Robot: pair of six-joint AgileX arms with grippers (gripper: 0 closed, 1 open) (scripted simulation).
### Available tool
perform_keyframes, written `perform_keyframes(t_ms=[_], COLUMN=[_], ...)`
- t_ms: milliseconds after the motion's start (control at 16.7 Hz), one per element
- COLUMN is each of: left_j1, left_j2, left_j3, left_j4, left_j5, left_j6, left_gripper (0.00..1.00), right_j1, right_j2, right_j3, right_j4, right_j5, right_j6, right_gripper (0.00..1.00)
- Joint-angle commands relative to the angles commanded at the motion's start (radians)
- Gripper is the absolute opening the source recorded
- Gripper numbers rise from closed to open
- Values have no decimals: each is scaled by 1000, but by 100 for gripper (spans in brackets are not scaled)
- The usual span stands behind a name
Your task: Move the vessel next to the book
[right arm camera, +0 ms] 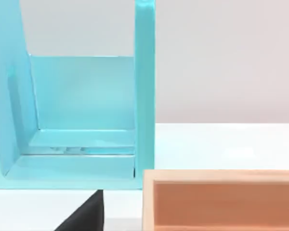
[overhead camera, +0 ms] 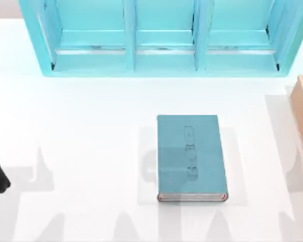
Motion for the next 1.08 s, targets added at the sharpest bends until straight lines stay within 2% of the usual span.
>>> perform_keyframes(t_ms=[240, 480, 660, 1080], left_j1=[2, 15, 34, 139], left_j2=[29, 200, 403, 967], left_j3=[30, 198, 384, 834], left_j4=[-18, -123, -251, -654], left_j5=[-5, -21, -33, -45], left_j6=[30, 217, 467, 1223], left_gripper=[100, 100, 100, 100], right_j1=[0, 0, 0, 0], right_j2=[0, 0, 0, 0], right_j3=[0, 0, 0, 0], right_j4=[0, 0, 0, 0], right_j5=[0, 0, 0, 0], right_j6=[0, 0, 0, 0], right_gripper=[100, 100, 100, 100])
